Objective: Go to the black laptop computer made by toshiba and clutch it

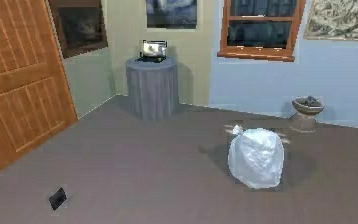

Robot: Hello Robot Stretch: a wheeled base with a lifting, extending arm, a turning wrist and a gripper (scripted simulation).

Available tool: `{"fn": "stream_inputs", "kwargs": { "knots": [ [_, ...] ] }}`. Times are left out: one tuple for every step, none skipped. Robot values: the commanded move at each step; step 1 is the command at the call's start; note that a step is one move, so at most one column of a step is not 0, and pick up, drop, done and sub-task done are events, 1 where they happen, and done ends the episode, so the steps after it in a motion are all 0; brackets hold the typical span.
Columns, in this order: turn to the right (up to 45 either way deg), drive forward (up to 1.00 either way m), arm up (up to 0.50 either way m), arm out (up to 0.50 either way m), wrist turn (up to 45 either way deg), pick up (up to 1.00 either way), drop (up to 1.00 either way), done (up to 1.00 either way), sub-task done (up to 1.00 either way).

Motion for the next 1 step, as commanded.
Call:
{"fn": "stream_inputs", "kwargs": {
  "knots": [
    [0.0,1.00,0.00,0.00,0.0,0.00,0.00,0.00,0.00]
  ]
}}
